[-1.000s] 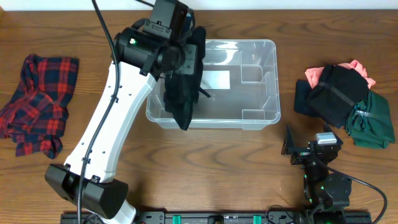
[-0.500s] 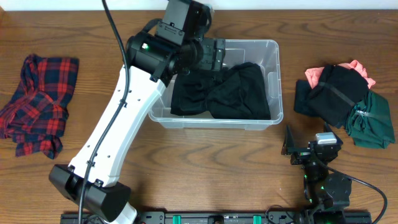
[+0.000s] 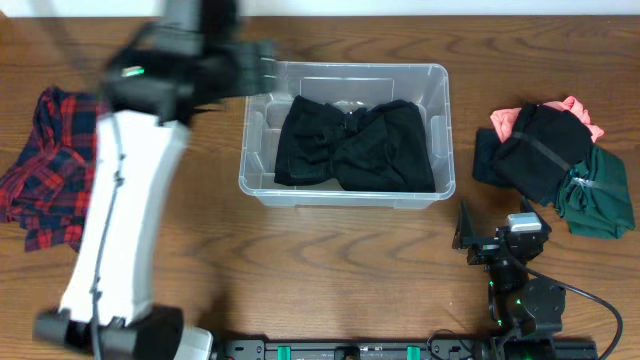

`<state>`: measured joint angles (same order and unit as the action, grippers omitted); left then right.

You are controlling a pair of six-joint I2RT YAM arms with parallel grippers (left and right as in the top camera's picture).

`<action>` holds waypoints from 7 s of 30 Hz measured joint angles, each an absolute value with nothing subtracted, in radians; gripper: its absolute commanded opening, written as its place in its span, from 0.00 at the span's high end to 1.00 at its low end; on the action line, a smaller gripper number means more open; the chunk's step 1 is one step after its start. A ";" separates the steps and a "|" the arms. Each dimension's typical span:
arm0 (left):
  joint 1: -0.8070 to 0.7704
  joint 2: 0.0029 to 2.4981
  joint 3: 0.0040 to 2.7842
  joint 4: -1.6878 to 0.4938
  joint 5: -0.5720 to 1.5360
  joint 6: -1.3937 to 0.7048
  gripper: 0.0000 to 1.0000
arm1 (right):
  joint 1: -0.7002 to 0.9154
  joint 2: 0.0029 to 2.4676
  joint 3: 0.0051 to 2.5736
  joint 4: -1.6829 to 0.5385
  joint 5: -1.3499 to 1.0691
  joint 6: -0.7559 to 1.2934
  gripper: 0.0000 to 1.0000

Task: Pack container
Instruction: 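Open the left gripper and move it back to the left pile, then grasp the red plaid shirt with the left gripper and lift it, then lay the red plaid shirt into the container over the black garment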

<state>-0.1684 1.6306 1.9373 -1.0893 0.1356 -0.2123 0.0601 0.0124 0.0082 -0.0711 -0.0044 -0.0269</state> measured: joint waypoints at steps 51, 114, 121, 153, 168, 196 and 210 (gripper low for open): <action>0.249 2.383 1.858 -0.410 -0.443 -0.203 0.13 | 0.060 0.012 0.008 -0.071 -0.004 -0.027 0.01; -0.023 1.570 1.858 -0.705 0.087 -0.132 0.94 | 0.060 0.012 0.008 -0.071 -0.004 -0.027 0.01; -0.112 1.522 1.872 -0.670 0.089 -0.126 0.94 | 0.060 0.012 0.008 -0.071 -0.004 -0.027 0.01; -0.413 1.557 1.902 -0.766 -0.056 -0.122 0.94 | 0.060 0.012 0.008 -0.071 -0.004 -0.027 0.01; -0.413 1.674 1.902 -0.779 -0.057 -0.122 0.94 | 0.060 0.012 0.008 -0.071 -0.004 -0.027 0.01; -0.669 1.855 1.902 -0.782 -0.060 -0.099 0.14 | 0.060 0.012 0.008 -0.071 -0.004 -0.027 0.01; -0.666 1.854 1.902 -0.868 -0.061 -0.097 0.32 | 0.060 0.012 0.008 -0.071 -0.004 -0.027 0.01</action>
<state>-0.6662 1.8542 1.9022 -0.8677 -0.0612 -0.0975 0.0601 0.0124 0.0082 -0.0708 -0.0044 -0.0269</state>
